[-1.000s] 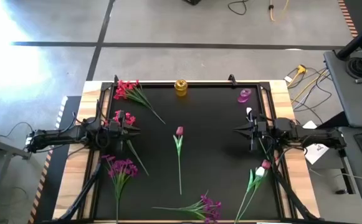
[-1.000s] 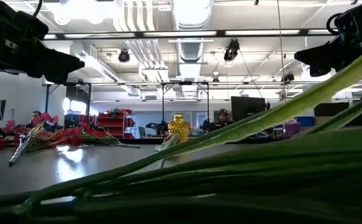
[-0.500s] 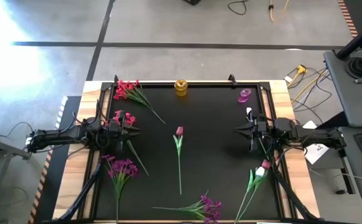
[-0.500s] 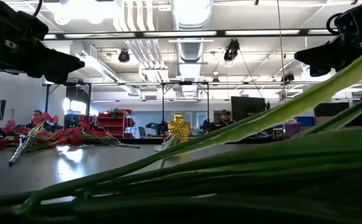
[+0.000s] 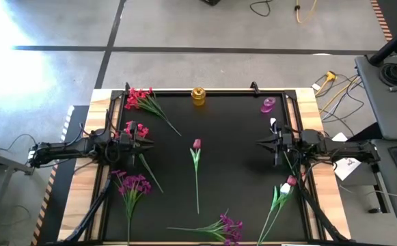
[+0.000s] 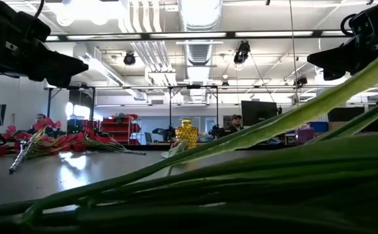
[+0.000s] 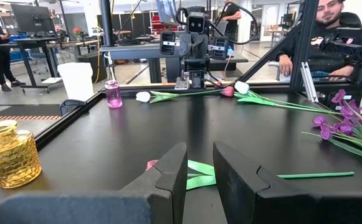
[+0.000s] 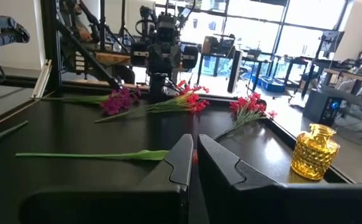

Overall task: Sort flowers into vase by color
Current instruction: Put the left pink tulip into the yellow flower vase

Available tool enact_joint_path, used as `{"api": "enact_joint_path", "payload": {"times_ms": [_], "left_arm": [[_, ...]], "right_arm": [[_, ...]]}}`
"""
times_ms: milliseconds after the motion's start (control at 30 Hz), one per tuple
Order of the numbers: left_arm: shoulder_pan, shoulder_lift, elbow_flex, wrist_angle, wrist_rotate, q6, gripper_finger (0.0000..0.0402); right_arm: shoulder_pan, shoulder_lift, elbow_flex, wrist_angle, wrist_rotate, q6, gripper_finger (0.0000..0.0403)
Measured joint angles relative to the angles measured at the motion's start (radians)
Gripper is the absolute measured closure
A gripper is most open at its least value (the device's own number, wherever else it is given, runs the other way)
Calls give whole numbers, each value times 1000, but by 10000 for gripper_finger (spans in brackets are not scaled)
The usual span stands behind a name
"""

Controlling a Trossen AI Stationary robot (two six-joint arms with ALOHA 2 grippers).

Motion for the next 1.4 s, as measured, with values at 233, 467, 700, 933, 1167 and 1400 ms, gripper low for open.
{"api": "enact_joint_path", "payload": {"times_ms": [233, 467, 700, 933, 1167, 1400], "left_arm": [[0, 0, 0, 0, 0, 0, 338], [0, 0, 0, 0, 0, 0, 338], [0, 0, 0, 0, 0, 0, 338], [0, 0, 0, 0, 0, 0, 338], [0, 0, 0, 0, 0, 0, 338], [0, 0, 0, 0, 0, 0, 338]], "right_arm": [[0, 0, 0, 4, 0, 0, 385], [0, 2, 0, 10, 13, -73, 385], [0, 10, 0, 53, 14, 24, 385], [0, 120, 4, 83, 422, 1014, 385], [0, 411, 11, 247, 593, 1526, 385], [19, 771, 150, 456, 581, 1535, 385]]}}
